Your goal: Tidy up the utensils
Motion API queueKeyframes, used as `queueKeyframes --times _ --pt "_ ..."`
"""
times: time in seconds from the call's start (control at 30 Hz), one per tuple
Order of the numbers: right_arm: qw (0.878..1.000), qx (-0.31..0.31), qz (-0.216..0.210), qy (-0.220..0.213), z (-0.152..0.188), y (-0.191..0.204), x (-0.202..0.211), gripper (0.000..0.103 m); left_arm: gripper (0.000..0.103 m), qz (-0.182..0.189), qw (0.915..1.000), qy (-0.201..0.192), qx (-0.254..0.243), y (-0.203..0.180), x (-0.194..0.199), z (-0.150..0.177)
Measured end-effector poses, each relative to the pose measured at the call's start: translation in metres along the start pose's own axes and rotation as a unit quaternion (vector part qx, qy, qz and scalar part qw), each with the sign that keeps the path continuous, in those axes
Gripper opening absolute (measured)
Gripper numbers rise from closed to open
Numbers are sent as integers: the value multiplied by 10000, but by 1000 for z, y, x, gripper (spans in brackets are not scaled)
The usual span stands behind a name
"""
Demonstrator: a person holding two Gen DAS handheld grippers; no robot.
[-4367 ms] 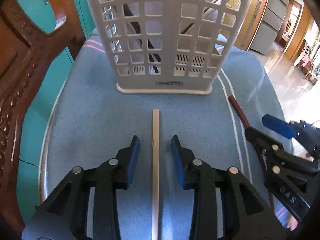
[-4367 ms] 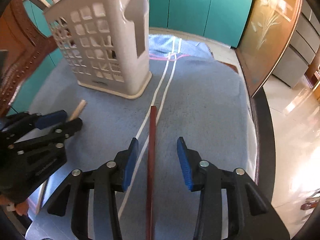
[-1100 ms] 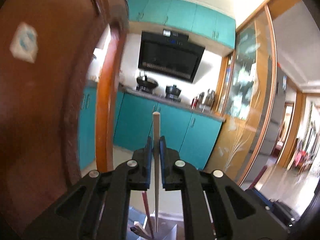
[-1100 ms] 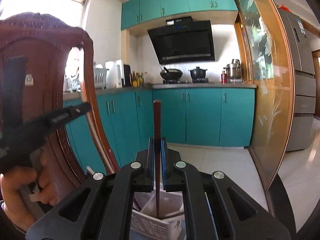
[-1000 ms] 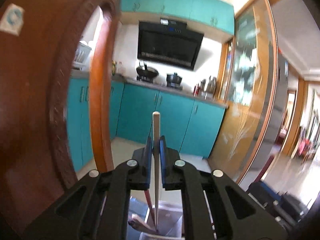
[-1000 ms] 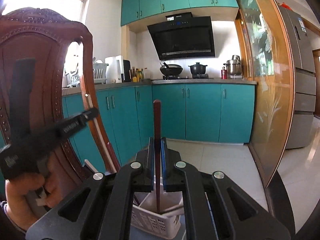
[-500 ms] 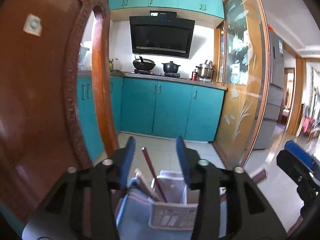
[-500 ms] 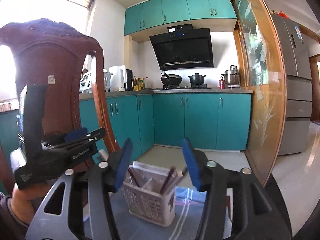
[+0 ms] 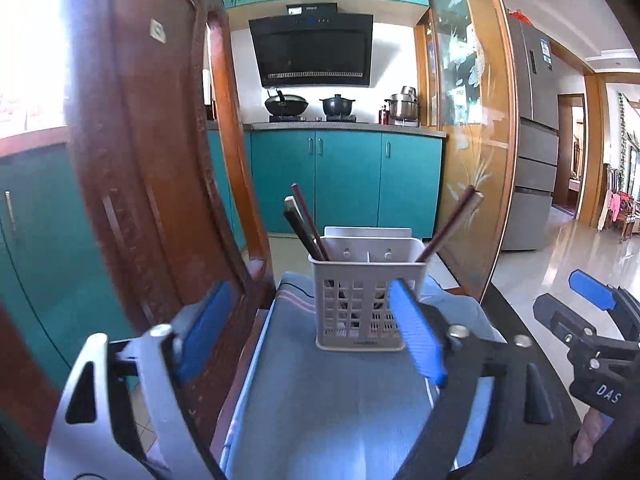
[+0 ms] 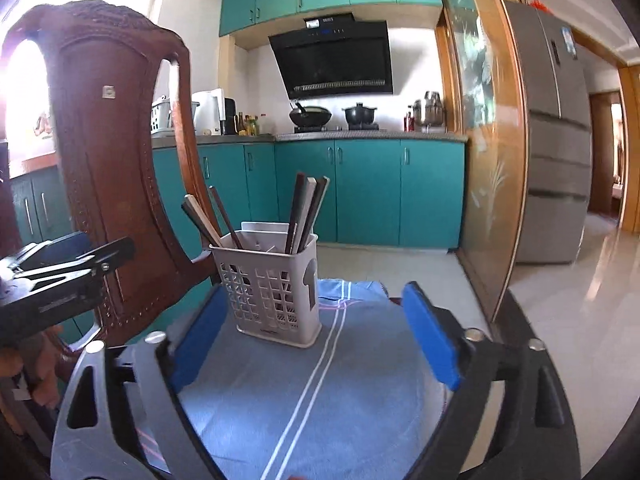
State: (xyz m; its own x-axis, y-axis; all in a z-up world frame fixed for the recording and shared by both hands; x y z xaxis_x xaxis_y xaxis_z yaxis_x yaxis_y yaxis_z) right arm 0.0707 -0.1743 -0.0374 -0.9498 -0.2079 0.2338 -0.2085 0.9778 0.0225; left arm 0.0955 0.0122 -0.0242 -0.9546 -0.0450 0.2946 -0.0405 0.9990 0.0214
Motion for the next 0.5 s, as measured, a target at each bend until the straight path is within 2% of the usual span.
queueKeyframes --times 0.03,0.07,0.1,0.3,0.5 --pt "10000 67 29 -47 0 3 6 100 90 -11 10000 -44 -4 0 7 1" --pt "9998 143 69 -89 1 7 12 100 97 -81 9999 -121 0 0 19 2" --pt "9996 216 103 -128 2 11 19 100 100 -120 9998 -162 0 0 26 3" --pt "9998 188 -53 -90 6 23 43 100 100 -244 9989 -314 -246 -4 77 20" --pt "9993 225 -7 -284 -2 28 61 100 100 -328 9979 -473 -283 -3 97 16"
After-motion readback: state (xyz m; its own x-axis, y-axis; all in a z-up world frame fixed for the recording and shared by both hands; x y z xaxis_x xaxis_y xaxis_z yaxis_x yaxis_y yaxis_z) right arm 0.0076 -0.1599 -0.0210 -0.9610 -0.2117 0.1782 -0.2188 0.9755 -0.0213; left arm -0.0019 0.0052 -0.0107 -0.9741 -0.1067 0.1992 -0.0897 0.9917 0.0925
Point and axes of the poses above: each gripper's, at about its wrist camera, not at the fingertips, and x roughly against the way its jaws point, y to its left, z to its underside, the point moved 4 cm from there along -x, roughly the way its jaws point, and after that the axes turned 1 degree about -x, right-handed, at the moved point
